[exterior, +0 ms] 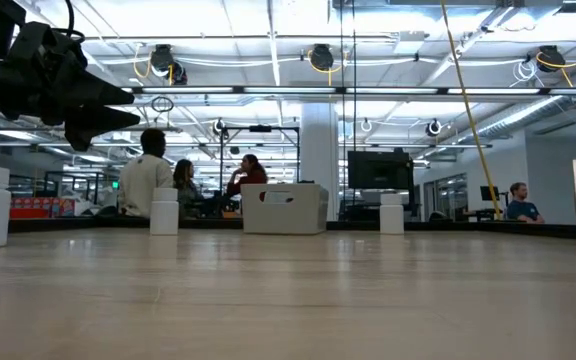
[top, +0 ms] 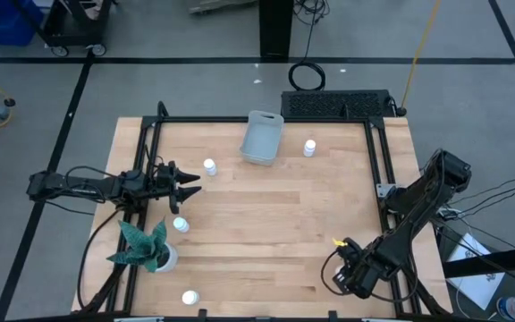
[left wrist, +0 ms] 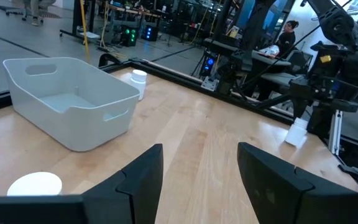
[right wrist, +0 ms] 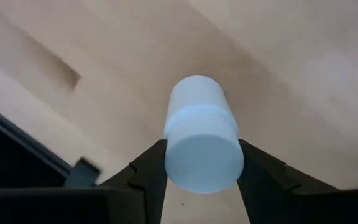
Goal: Pick and place pill bottles into a basket
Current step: Put the white medicine bottle into the gray bin
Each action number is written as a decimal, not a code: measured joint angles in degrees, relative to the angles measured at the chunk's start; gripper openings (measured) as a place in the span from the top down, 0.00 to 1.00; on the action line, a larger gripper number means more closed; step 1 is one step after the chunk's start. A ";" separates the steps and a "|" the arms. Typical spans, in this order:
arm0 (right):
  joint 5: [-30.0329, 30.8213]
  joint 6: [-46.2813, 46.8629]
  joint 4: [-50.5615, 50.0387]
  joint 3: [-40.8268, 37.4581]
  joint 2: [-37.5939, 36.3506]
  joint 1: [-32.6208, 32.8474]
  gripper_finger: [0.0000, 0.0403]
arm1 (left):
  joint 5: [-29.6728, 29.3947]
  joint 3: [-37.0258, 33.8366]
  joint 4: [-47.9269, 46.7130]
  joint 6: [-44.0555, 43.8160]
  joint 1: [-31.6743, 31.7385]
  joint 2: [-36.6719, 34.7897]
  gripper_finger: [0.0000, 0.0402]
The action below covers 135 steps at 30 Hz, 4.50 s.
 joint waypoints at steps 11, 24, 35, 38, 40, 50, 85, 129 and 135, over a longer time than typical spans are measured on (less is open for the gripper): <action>14.00 -5.53 -2.55 0.01 -5.83 -0.81 0.62 | -0.02 -0.01 0.01 -0.02 0.00 0.01 0.47; 36.75 -21.33 0.01 0.03 -11.95 -3.21 0.62 | -0.09 0.01 -0.01 0.04 0.00 0.01 0.47; 53.88 -48.66 14.96 0.05 -15.15 -6.27 0.62 | -0.11 0.00 0.01 -0.07 -0.02 0.01 0.47; 56.75 -58.15 20.69 0.07 -15.53 -7.18 0.62 | -0.11 0.01 0.01 -0.07 -0.01 0.01 0.47; 59.45 -64.97 24.96 0.07 -15.55 -7.69 0.61 | -0.13 0.00 0.01 -0.07 -0.02 0.01 0.47; 64.62 -91.73 41.87 0.07 -15.55 -11.58 0.62 | -0.13 -0.01 0.03 -0.04 -0.02 0.01 0.47; 29.48 -108.12 58.81 0.07 -15.18 -47.02 0.61 | -0.15 0.01 0.08 -0.32 -0.01 -0.01 0.47; 11.72 -107.84 38.01 27.59 5.50 -74.87 0.62 | -1.58 -0.01 3.00 -0.09 0.00 -0.01 0.47; 11.22 -107.02 26.32 37.04 9.87 -76.72 0.62 | -1.58 -0.01 2.96 -0.08 -0.01 -0.01 0.47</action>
